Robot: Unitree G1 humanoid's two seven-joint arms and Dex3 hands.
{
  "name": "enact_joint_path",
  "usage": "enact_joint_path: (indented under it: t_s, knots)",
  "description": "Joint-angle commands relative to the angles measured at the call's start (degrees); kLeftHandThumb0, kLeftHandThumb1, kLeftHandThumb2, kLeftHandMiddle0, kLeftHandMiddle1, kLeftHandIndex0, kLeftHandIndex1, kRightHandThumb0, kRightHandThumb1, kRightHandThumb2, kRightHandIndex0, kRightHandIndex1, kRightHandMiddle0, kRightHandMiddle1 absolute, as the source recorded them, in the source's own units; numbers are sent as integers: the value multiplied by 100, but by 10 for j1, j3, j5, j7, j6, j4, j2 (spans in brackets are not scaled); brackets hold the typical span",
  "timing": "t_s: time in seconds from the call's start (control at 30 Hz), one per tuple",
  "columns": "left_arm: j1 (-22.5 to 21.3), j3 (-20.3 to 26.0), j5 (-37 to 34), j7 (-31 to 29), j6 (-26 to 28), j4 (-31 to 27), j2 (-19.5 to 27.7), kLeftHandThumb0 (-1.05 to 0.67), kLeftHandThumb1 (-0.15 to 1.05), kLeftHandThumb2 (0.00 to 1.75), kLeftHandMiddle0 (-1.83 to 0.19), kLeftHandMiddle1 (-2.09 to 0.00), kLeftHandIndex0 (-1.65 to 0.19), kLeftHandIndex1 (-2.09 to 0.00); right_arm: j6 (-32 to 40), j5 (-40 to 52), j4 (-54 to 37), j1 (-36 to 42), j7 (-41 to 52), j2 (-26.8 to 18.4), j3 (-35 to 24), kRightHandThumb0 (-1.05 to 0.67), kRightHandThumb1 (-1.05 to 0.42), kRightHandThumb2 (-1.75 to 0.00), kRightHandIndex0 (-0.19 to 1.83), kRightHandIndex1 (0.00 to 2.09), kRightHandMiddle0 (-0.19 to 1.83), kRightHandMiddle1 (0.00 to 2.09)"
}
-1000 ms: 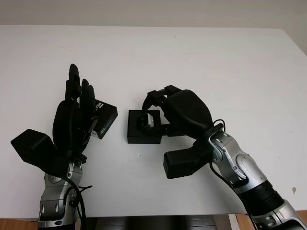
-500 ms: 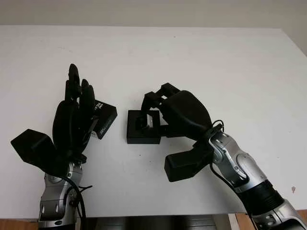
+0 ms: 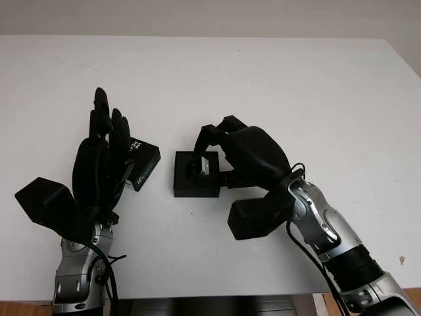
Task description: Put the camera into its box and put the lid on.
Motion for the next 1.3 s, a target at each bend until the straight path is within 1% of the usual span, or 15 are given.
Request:
enact_joint_path:
  t_s: [0.0,0.07,0.2,0.4,0.53,0.67,0.83,1.03,1.27]
  knots:
    - [1,1,-4,-2,-2,-4,-1,-68,105,52,19,0,19,0,-4,25,26,-7,7,5,-11,-27,-95,-6,2,116,46,175]
    - [1,1,-3,-1,-2,-5,-1,-69,105,51,19,0,19,0,0,45,33,-13,13,7,-19,-26,-96,-6,-1,113,42,179]
    - [-1,2,-5,-2,-4,-1,-1,-68,105,51,19,0,19,0,-2,71,42,-21,15,8,-30,-27,-97,-6,1,108,39,187]
    - [-1,3,-4,-5,-4,-1,2,-68,105,51,19,0,19,0,1,95,45,-28,15,10,-39,-30,-98,-6,1,109,36,192]
    - [0,3,-1,-2,-1,-2,3,-68,105,52,19,0,19,0,-5,111,45,-30,21,10,-46,-31,-97,-5,2,112,36,192]
    - [0,3,-3,-2,-1,-3,2,-68,105,52,19,0,19,0,4,132,25,-26,41,10,-53,-31,-98,-6,-2,113,33,191]
    - [-1,4,-6,-4,0,-1,2,-68,105,51,19,0,19,0,-14,150,21,-28,53,7,-66,-31,-97,-5,0,117,35,190]
    - [-3,4,-2,-4,-3,0,4,-69,105,51,19,0,19,0,-7,155,-24,-25,62,1,-79,-31,-95,-5,1,115,34,180]
    - [-4,2,1,-2,0,0,5,-68,105,53,19,0,19,0,-8,168,-27,-16,62,13,-85,-32,-94,-5,4,112,36,174]
